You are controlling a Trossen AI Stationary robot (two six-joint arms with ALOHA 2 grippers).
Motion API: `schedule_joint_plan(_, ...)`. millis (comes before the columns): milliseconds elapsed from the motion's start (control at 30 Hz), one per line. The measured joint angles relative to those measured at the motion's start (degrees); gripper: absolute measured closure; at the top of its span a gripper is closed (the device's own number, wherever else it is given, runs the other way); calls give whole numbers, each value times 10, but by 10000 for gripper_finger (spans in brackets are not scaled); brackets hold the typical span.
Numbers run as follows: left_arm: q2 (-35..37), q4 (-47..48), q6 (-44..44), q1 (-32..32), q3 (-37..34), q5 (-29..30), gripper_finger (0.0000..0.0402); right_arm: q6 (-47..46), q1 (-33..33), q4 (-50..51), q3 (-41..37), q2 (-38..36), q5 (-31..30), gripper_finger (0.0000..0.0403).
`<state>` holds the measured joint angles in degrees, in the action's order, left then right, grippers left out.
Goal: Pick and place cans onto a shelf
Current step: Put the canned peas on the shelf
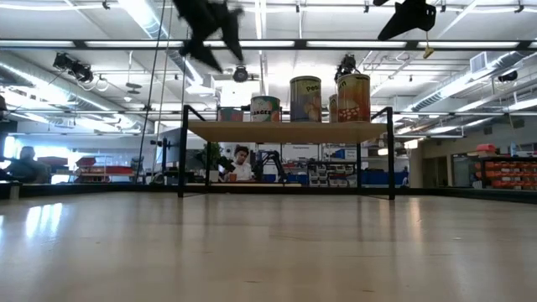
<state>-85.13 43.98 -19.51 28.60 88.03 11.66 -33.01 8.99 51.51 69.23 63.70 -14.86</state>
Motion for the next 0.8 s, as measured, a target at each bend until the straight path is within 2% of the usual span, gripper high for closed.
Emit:
schedule_joint_plan(200,88,43,20,-163,0,-26,86,14,0,-13,0,0,-14,56)
schedule_joint_plan(333,109,136,-44,-300,1,-29,87,24,0,-29,0,0,-12,56)
schedule_joint_plan(467,102,280,-182,-442,0,-75,88,32,1,-31,0,0,-7,56)
schedule_joint_plan(533,92,320,-272,-504,0,-101,88,46,6,-31,0,0,-7,56)
schedule_joint_plan(700,82,332,-495,-628,-33,-130,88,61,23,-34,0,0,13,56)
schedule_joint_plan(800,81,325,-590,-674,-74,-175,87,69,53,-34,0,0,11,56)
